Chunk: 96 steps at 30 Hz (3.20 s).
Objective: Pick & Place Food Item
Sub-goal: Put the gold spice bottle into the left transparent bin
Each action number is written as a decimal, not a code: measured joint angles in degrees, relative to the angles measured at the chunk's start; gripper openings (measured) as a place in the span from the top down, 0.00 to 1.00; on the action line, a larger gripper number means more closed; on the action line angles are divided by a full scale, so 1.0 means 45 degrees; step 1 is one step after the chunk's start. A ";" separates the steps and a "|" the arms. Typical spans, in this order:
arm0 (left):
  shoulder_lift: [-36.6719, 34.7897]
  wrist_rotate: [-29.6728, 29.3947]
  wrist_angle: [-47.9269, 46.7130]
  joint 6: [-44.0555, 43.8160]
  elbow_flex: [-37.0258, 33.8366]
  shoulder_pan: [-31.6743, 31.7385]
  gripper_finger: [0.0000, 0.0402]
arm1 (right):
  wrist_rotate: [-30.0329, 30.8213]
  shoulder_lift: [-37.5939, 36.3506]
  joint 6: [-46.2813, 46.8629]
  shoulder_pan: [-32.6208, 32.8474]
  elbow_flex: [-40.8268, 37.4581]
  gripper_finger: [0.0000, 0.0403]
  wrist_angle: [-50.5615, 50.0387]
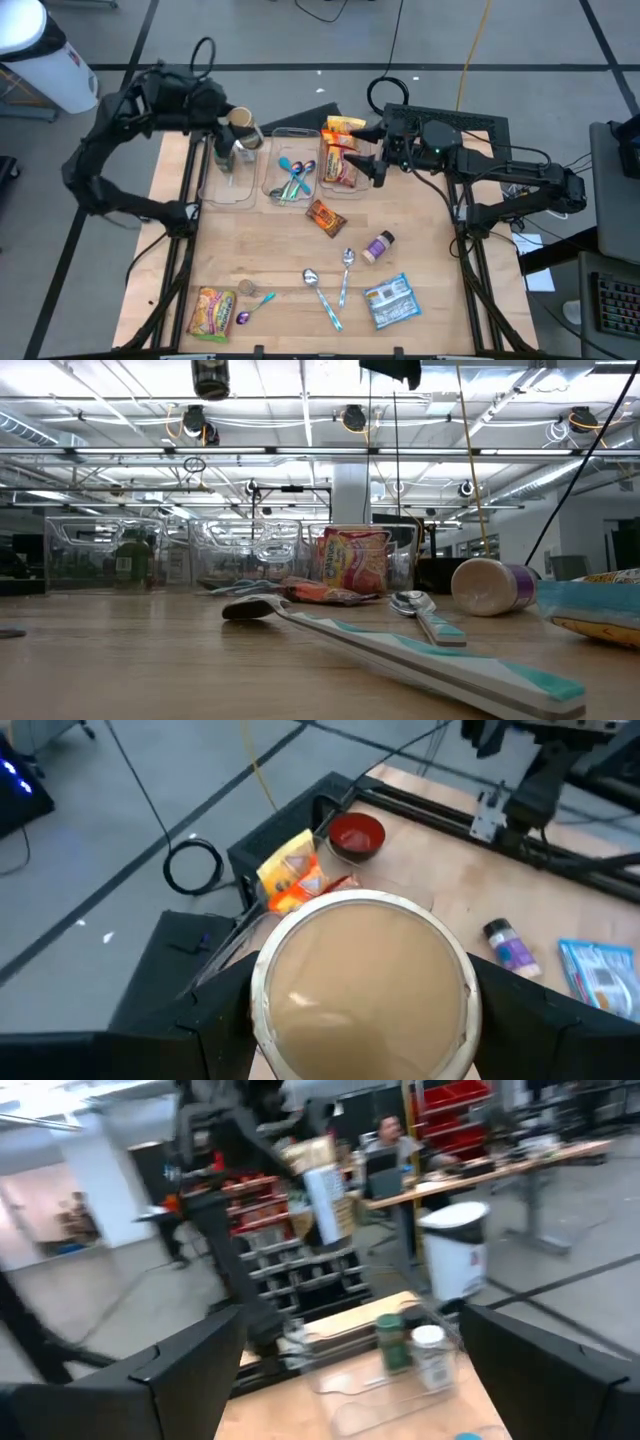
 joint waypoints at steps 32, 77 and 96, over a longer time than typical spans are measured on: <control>-0.6801 -0.6304 0.5435 -0.7659 -1.4545 -0.0455 0.31 | 0.1361 0.0010 0.0032 0.0000 -0.0005 0.10 -0.0094; -0.1046 -1.0124 0.9622 -1.0556 -1.6198 -0.1458 0.31 | 0.2361 0.0015 -0.0076 0.0000 -0.0019 0.10 -0.0878; -0.0287 -1.0218 0.9965 -1.1117 -1.6198 -0.0769 0.31 | 0.2361 0.0015 -0.0081 0.0000 -0.0019 0.10 -0.0982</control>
